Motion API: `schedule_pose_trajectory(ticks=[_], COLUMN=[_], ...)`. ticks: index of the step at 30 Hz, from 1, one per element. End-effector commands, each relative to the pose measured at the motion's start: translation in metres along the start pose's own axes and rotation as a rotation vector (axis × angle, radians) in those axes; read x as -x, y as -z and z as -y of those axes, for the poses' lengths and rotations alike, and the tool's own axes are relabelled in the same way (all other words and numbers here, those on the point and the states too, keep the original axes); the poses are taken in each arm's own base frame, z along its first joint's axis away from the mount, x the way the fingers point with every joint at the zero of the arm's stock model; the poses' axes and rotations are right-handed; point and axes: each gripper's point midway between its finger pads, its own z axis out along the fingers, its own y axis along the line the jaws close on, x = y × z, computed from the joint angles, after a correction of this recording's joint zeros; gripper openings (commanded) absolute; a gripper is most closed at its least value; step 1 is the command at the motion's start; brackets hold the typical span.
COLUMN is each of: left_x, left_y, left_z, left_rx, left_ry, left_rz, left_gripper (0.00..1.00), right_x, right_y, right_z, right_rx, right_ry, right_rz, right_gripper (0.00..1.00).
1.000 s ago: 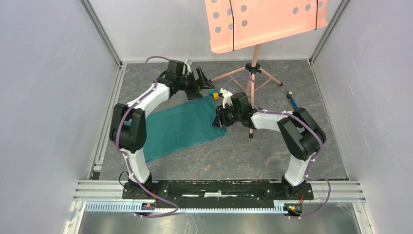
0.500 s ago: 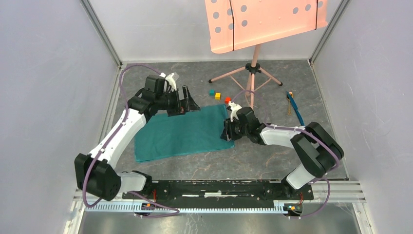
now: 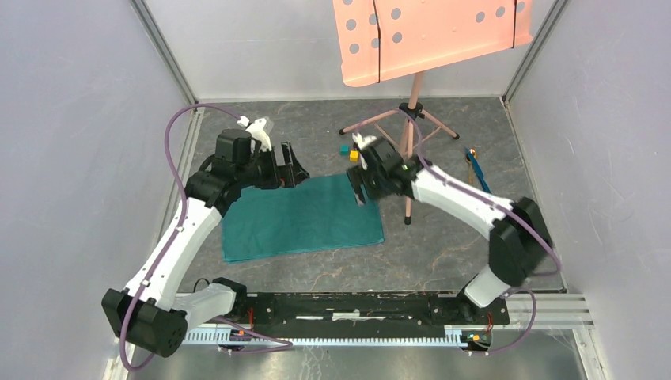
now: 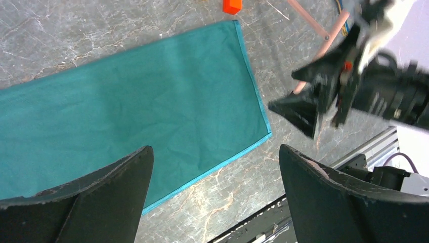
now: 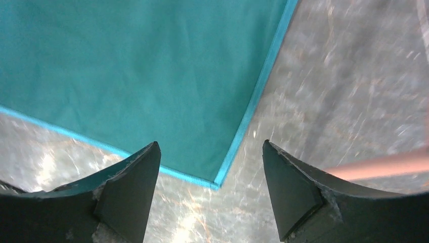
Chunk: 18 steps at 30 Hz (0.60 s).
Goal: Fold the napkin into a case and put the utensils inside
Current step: Smooth out the rectangle-folded napkin at the center of the board.
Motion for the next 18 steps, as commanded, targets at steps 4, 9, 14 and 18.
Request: schedule_pose_trajectory(ticks=[4, 9, 14, 18], left_x=[0.012, 0.004, -0.002, -0.004], left_y=[0.013, 0.015, 0.012, 0.011], left_z=[-0.004, -0.014, -0.014, -0.014], left_rx=[0.01, 0.041, 0.033, 0.043], left_ry=[-0.12, -0.152, -0.148, -0.164], left_rz=[0.109, 0.117, 0.1, 0.091], left_gripper=[1.0, 1.0, 1.0, 1.0], right_x=[0.008, 0.008, -0.001, -0.004], right_y=[-0.016, -0.032, -0.05, -0.06], right_z=[0.016, 0.025, 0.024, 0.025], right_rx=[-0.088, -0.088, -0.044, -0.025], right_ry=[-0.016, -0.031, -0.053, -0.059], right_rz=[-0.339, -0.388, -0.434, -0.452], right_gripper=[0.78, 0.72, 0.63, 0.6])
